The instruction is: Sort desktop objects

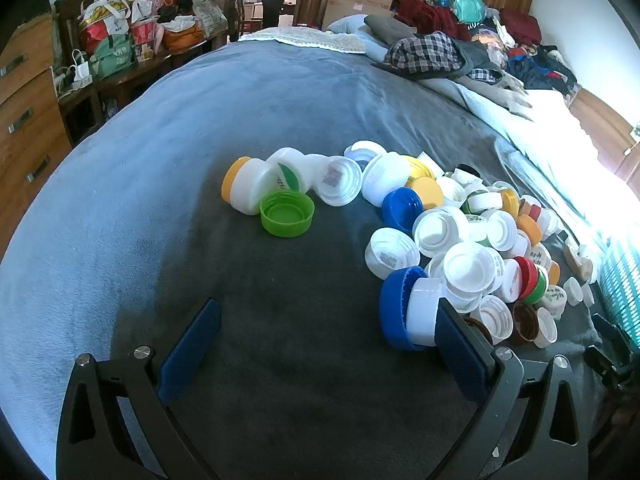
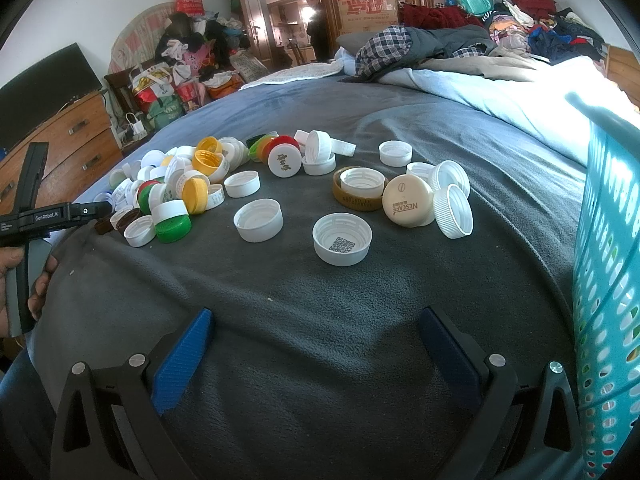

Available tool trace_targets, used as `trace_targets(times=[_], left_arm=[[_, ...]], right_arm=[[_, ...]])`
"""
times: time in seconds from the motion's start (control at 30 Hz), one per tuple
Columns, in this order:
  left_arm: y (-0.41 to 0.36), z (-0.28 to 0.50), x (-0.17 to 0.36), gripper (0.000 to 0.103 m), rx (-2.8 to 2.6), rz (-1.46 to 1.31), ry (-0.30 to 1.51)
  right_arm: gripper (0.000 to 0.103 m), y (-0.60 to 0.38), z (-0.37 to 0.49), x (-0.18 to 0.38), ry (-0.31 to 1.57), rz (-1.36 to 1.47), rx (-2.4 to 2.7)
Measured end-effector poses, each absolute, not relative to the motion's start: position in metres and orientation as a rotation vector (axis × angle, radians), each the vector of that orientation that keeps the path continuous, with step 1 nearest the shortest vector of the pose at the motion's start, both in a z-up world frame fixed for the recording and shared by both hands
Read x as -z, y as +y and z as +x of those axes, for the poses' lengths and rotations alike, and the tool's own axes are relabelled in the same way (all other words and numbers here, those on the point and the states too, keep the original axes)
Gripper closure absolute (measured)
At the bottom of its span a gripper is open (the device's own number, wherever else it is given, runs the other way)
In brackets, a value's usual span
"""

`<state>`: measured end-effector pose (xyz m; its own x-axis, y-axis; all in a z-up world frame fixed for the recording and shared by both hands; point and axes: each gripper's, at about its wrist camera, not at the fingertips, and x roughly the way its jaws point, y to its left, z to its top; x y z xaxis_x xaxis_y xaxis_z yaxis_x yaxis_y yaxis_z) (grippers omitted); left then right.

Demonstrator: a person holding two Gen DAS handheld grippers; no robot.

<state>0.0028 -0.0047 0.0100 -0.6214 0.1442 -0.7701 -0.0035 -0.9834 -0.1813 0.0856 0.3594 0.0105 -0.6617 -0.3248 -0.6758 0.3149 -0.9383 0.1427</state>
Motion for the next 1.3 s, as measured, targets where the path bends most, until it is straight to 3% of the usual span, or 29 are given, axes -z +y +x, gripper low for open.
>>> trace_targets(times=[1.0, 1.3], left_arm=[[-0.0043, -0.0007, -0.0064, 0.001, -2.740, -1.340, -0.243], [-0.0032, 0.0000, -0.0060, 0.001, -2.744, -1.339, -0.240]], right_arm=[[0.000, 0.3574, 0.0872, -0.0099, -0.008, 1.059, 2.584], [0.000, 0.3570, 0.0843, -0.0175, 0.039, 1.222, 2.521]])
